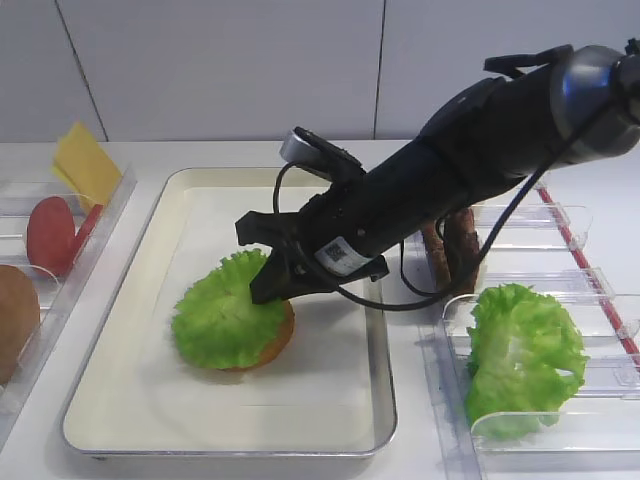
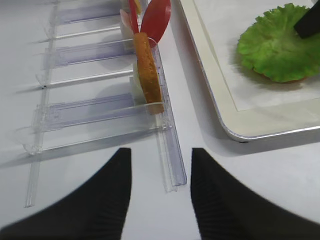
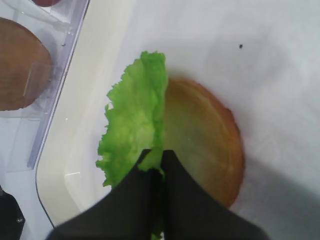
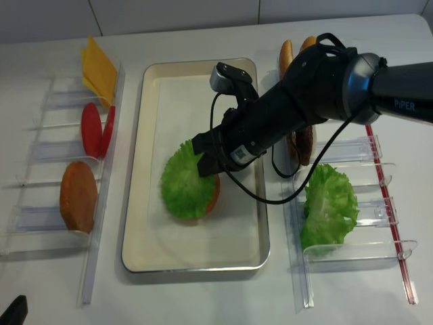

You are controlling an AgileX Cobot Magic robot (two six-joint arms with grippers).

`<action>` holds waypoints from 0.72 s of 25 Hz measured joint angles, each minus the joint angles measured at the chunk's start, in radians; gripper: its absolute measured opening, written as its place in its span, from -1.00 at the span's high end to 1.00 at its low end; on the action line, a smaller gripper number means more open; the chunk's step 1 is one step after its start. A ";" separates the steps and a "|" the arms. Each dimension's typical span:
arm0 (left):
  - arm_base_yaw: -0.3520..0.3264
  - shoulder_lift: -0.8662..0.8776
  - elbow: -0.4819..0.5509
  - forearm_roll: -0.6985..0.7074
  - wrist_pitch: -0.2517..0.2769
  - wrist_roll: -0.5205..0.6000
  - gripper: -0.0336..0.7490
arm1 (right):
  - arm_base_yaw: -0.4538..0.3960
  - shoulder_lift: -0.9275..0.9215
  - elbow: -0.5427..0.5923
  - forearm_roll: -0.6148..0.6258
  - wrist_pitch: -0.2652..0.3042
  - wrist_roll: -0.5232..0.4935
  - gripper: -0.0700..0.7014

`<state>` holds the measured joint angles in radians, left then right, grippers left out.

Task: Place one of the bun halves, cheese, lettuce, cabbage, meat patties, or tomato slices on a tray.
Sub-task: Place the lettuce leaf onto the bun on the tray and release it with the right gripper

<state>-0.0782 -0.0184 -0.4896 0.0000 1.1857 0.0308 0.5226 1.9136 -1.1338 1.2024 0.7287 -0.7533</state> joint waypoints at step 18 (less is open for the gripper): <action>0.000 0.000 0.000 0.000 0.000 0.000 0.16 | 0.000 0.006 -0.001 -0.059 -0.016 0.034 0.20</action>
<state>-0.0782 -0.0184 -0.4896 0.0000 1.1857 0.0308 0.5226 1.9198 -1.1345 1.1433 0.7126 -0.7191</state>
